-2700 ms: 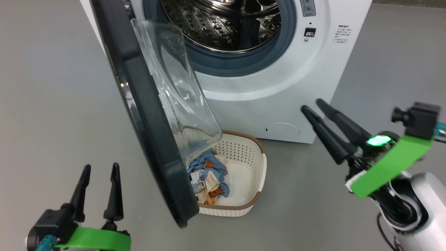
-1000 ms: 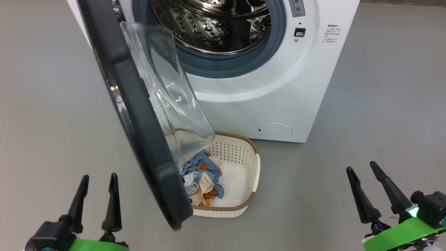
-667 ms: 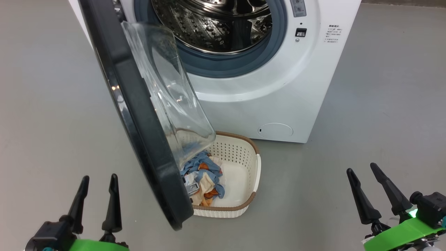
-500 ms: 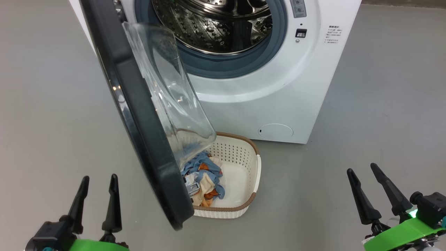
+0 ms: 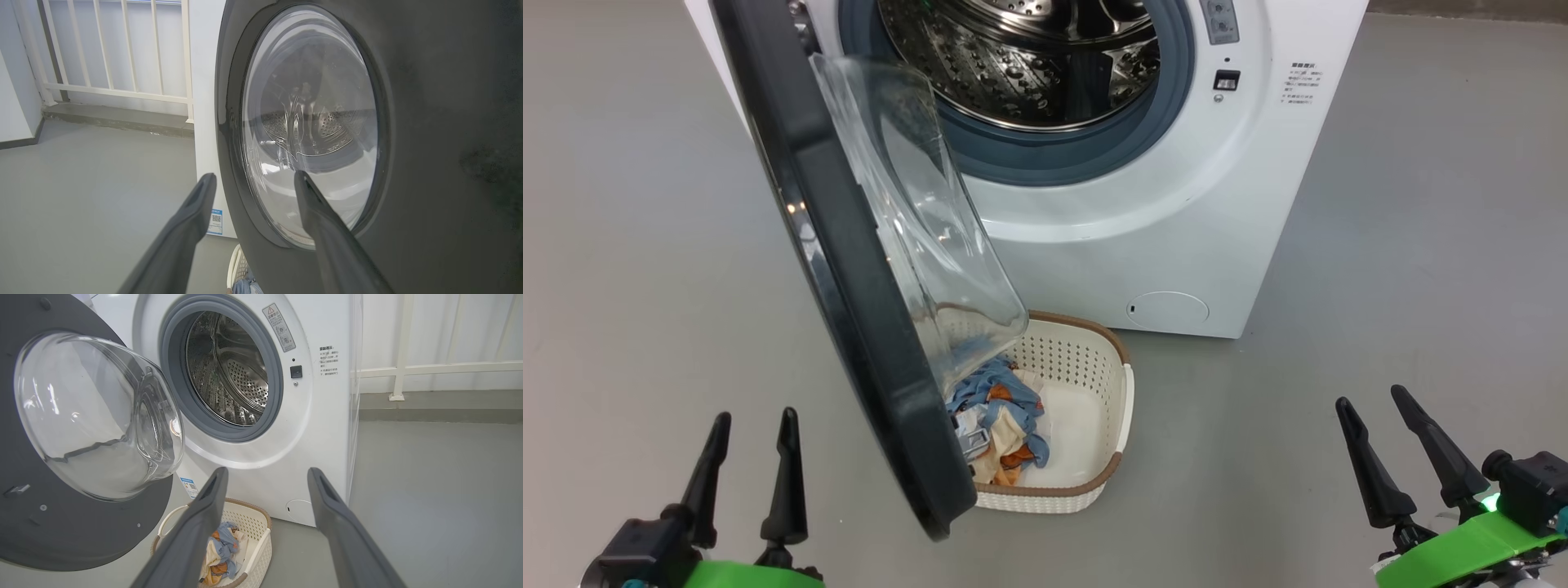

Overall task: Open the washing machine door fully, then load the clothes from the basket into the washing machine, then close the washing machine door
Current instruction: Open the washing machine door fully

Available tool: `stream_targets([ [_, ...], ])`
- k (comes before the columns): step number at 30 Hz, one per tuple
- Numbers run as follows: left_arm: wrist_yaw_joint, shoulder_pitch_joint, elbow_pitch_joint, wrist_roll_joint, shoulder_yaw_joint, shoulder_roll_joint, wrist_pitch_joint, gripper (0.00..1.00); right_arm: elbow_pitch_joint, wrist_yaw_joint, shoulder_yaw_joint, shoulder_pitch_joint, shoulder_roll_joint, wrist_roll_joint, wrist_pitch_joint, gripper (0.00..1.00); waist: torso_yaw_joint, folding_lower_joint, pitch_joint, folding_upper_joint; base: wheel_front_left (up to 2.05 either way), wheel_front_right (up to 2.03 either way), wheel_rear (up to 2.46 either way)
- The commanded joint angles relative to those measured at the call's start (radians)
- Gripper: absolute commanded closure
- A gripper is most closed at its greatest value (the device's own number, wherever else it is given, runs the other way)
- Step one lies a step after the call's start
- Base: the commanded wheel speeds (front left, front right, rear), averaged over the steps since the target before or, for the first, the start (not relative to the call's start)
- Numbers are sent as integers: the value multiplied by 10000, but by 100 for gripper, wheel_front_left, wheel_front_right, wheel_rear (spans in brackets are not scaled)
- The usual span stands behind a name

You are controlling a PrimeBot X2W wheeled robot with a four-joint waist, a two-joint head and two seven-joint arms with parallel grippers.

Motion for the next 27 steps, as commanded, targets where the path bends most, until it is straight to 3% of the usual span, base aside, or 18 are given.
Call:
stream_targets([
  [1,-33,-203,-264,-57,331,181,-80,0,-205,16,177,-306,-197,-59,-120,0,-7,0,2,-1,0,0,0],
  [27,-33,-167,-332,-33,313,181,-80,0,-112,16,134,-298,-158,-64,-120,0,-57,-1,-27,-1,0,0,0],
])
